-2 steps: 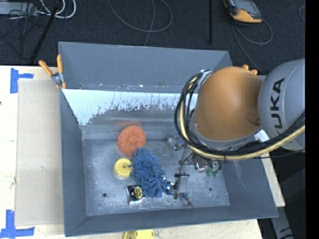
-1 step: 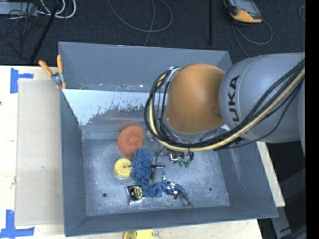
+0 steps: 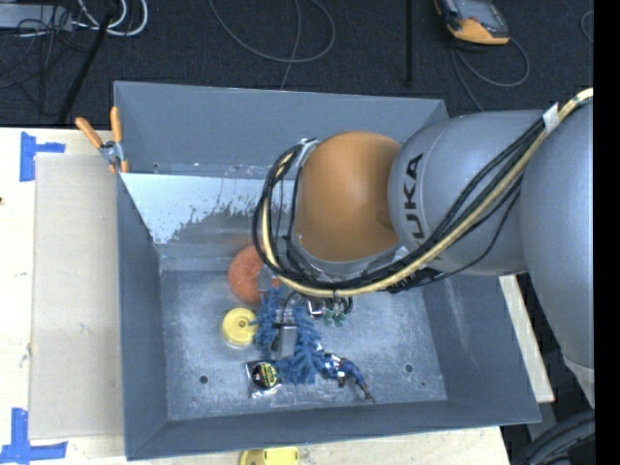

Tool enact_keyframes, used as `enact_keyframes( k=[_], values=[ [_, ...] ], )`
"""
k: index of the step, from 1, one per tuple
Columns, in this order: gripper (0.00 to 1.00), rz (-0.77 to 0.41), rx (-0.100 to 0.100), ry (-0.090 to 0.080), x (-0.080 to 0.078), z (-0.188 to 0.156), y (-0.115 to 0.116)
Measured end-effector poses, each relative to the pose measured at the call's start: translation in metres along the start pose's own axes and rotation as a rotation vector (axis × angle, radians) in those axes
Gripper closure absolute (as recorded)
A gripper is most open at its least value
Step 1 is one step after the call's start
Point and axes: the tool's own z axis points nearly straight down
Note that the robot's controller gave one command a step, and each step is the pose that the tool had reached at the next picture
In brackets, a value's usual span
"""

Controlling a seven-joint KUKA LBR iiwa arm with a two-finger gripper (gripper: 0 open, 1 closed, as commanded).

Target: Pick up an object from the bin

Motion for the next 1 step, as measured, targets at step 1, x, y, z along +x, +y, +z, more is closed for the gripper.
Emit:
enact_keyframes(
  k=[1],
  values=[
    [1.00, 0.039, 0.000, -0.003, -0.0161, 0.0441, -0.0358]
  ],
)
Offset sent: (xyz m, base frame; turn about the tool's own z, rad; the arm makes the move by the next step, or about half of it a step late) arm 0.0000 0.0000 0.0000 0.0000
